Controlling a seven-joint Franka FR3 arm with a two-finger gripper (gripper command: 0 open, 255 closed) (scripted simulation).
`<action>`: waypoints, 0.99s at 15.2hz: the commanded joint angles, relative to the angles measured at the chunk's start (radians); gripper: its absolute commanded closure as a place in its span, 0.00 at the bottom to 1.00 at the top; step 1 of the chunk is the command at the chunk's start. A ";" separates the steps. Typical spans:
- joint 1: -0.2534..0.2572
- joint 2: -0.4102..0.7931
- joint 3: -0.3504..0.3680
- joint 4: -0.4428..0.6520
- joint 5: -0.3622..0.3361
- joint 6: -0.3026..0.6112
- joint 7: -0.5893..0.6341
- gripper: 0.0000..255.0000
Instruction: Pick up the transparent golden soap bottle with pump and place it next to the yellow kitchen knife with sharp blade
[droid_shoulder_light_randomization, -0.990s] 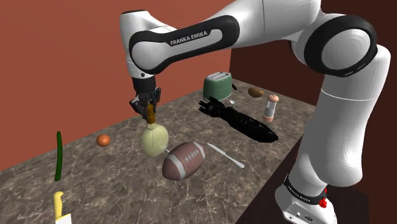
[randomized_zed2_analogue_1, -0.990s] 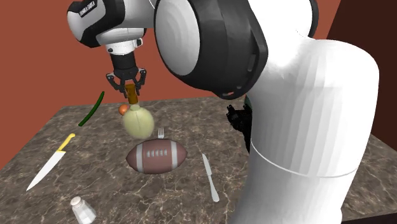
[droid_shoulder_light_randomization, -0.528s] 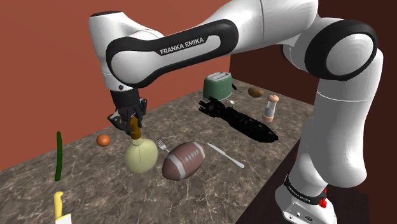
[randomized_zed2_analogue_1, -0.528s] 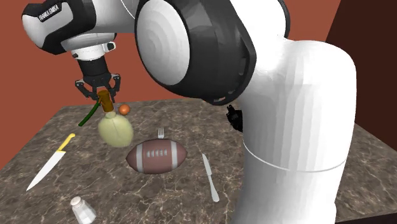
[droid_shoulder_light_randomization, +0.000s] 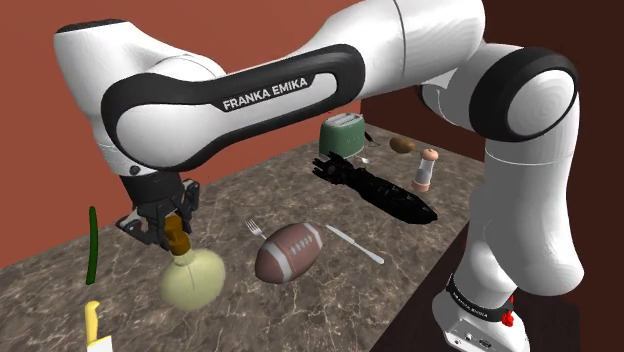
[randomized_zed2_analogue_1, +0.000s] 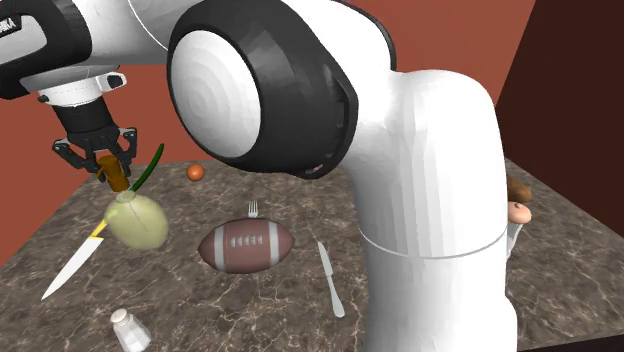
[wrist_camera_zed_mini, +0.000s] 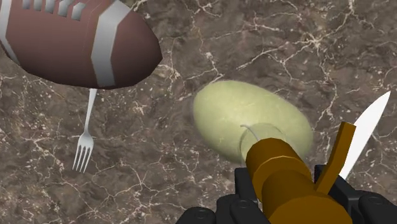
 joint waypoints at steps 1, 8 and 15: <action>0.032 0.037 0.010 0.057 -0.014 -0.023 0.041 1.00; 0.028 0.040 0.008 -0.032 -0.017 0.069 0.047 1.00; 0.026 0.054 0.005 -0.100 -0.024 0.150 0.054 1.00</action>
